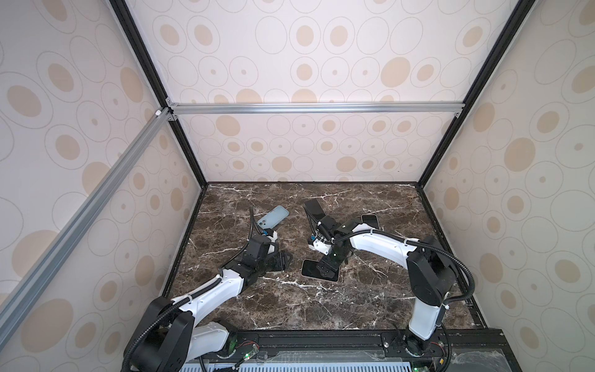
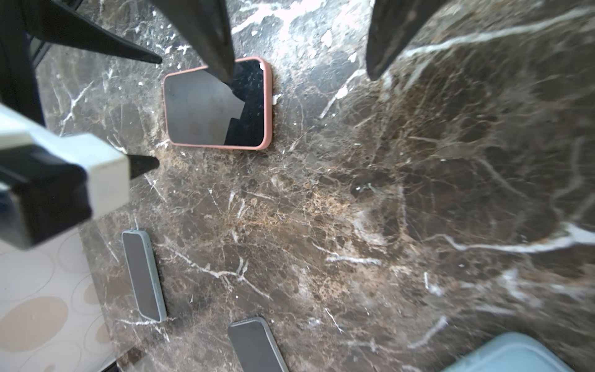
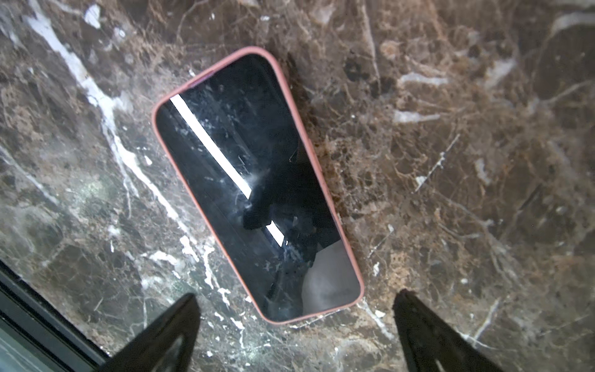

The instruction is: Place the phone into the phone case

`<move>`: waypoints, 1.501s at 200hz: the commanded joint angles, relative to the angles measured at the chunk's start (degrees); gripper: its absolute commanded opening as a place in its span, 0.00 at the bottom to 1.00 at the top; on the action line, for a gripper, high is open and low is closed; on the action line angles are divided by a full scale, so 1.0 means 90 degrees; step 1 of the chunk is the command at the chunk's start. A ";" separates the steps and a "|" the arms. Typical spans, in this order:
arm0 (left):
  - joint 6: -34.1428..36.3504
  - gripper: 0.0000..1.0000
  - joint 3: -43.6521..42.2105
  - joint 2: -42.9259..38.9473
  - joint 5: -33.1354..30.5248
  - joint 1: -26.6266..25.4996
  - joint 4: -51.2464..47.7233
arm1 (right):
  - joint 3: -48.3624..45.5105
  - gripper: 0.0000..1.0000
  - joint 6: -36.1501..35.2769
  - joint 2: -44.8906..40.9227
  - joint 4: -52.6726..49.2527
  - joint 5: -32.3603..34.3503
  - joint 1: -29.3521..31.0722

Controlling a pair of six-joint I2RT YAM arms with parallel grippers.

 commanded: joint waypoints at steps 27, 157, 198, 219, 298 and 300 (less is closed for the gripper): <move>0.0025 0.76 -0.0159 -0.0624 -0.0454 0.0103 -0.0563 | 0.0378 0.99 -0.0465 0.0469 -0.0132 0.0125 0.0282; -0.0087 1.00 -0.0474 -0.1551 -0.0784 0.0147 -0.0817 | 0.0444 0.99 -0.0758 0.0970 0.0005 0.0634 0.0558; -0.0053 1.00 -0.0455 -0.1636 -0.0821 0.0147 -0.0844 | 0.0236 0.96 -0.0824 0.0999 0.0142 0.0790 0.0635; -0.0053 1.00 -0.0484 -0.1673 -0.0833 0.0147 -0.0862 | 0.0136 0.95 -0.0841 0.1019 0.0147 0.0760 0.0665; -0.0058 1.00 -0.0523 -0.1762 -0.0862 0.0156 -0.0865 | -0.0158 0.81 -0.0608 0.1042 0.0372 0.0994 0.0702; -0.0062 1.00 -0.0518 -0.1761 -0.0862 0.0156 -0.0864 | -0.0167 0.80 -0.0591 0.1043 0.0387 0.0999 0.0702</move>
